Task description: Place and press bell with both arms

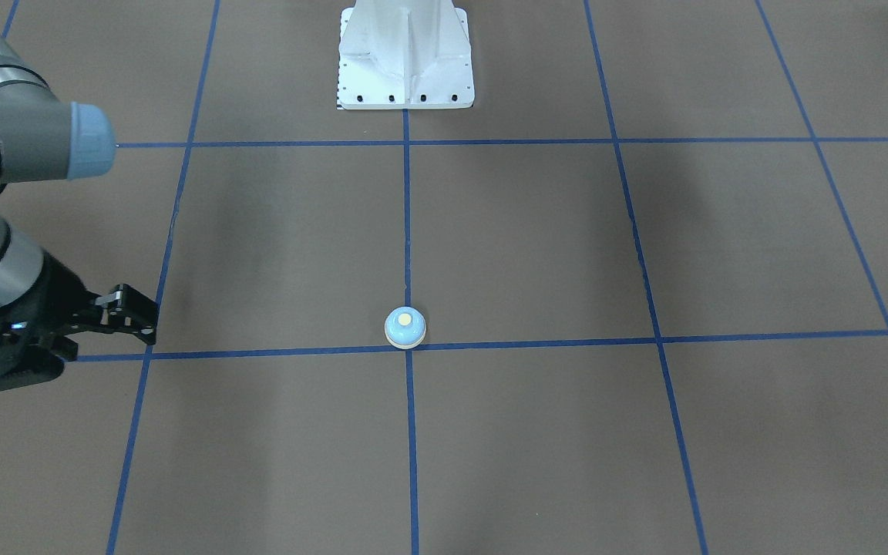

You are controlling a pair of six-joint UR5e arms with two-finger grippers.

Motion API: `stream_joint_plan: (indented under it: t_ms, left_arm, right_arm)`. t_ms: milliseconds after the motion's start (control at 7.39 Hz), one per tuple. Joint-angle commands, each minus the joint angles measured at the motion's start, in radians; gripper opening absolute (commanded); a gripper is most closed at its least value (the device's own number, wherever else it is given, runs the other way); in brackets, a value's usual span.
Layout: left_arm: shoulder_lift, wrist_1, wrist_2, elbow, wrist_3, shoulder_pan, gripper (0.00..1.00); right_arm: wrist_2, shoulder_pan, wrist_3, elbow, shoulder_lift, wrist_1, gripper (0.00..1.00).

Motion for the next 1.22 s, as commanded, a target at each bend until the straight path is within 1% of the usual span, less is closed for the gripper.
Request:
stream_joint_plan:
  t_ms: [0,271,406,541,677,812,948,1083]
  left_arm:
    - [0.007,0.098,-0.002,-0.044,-0.005,0.0,1.0]
    - [0.03,0.098,-0.046,-0.041,0.0,-0.017,1.0]
    - [0.034,0.099,-0.048,-0.041,0.004,-0.035,1.0]
    - [0.053,0.096,-0.056,-0.042,0.004,-0.045,1.0]
    - [0.053,0.096,-0.062,-0.042,0.004,-0.045,1.0]
    - [0.055,0.096,-0.062,-0.042,0.004,-0.046,1.0]
    - [0.057,0.096,-0.062,-0.041,0.004,-0.046,1.0]
    - [0.058,0.096,-0.06,-0.042,0.004,-0.046,1.0]
  right_arm:
    - [0.088,0.149,-0.253,0.001,-0.149,-0.002,0.99]
    - [0.09,0.246,-0.447,-0.005,-0.266,-0.007,0.99]
    - [0.09,0.295,-0.5,-0.002,-0.324,-0.007,0.99]
    - [0.12,0.351,-0.537,-0.002,-0.392,-0.004,0.99]
    - [0.159,0.407,-0.624,-0.002,-0.449,-0.004,0.99]
    - [0.162,0.468,-0.667,0.007,-0.49,-0.007,0.99]
    - [0.162,0.481,-0.669,0.053,-0.524,-0.013,0.99]
    - [0.161,0.481,-0.669,0.146,-0.559,-0.101,0.99]
